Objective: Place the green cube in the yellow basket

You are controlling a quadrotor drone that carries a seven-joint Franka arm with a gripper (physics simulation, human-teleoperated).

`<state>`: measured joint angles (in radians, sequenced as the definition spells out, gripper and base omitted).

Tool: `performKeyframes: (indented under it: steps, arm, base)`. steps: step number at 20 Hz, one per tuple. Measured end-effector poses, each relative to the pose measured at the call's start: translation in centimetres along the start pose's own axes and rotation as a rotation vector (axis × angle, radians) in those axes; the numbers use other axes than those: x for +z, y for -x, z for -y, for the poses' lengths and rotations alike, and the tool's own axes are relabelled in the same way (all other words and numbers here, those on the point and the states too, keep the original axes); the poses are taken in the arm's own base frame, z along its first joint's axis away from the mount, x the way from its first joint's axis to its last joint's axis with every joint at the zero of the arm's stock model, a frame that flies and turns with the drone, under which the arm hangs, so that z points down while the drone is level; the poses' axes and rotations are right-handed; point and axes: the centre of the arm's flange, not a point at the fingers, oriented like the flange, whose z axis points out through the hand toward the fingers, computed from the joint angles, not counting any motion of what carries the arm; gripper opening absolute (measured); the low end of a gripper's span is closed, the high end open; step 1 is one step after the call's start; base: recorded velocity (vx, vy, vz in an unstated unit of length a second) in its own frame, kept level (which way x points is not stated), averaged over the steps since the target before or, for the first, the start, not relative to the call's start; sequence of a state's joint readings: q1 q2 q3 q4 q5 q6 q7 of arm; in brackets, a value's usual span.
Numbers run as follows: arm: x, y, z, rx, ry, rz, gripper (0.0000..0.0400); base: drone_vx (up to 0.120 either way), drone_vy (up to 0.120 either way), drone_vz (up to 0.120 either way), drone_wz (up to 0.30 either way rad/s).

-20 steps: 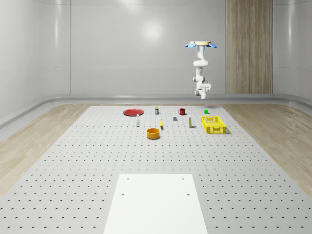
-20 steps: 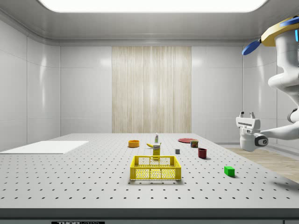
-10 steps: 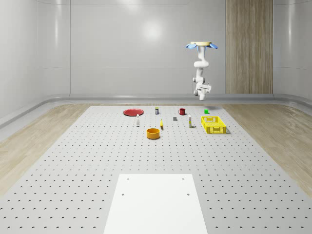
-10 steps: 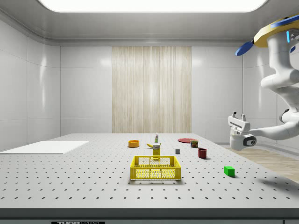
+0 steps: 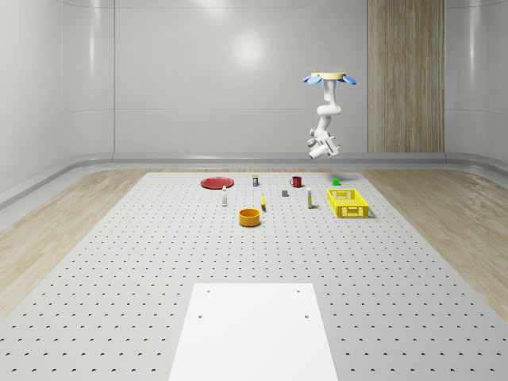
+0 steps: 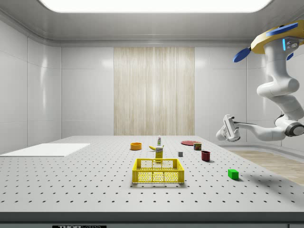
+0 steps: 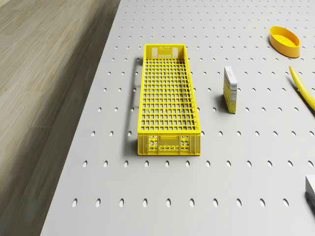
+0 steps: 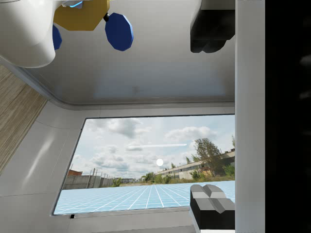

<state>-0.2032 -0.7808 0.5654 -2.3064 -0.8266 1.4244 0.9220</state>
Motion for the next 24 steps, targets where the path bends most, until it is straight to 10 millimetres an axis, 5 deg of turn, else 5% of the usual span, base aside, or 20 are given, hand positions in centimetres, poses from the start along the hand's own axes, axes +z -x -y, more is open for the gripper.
performKeyframes:
  steps: [5, 10, 16, 24]
  arm:
    - [3.4, 5.3, 5.2, -0.018, 0.599, -0.596, 0.0400]
    - [8.7, 7.1, 6.8, -0.033, 1.022, -1.018, 0.0400]
    - [11.8, 7.1, 6.7, -0.045, 1.240, -1.241, 0.0400]
    - [13.0, 7.0, 6.5, -0.051, 1.326, -1.331, 0.0400]
  base:
    - [0.104, 0.000, -0.120, 0.000]
    - [0.000, 0.000, -0.120, 0.000]
    - [0.000, 0.000, -0.120, 0.000]
    - [-0.095, 0.000, -0.120, 0.000]
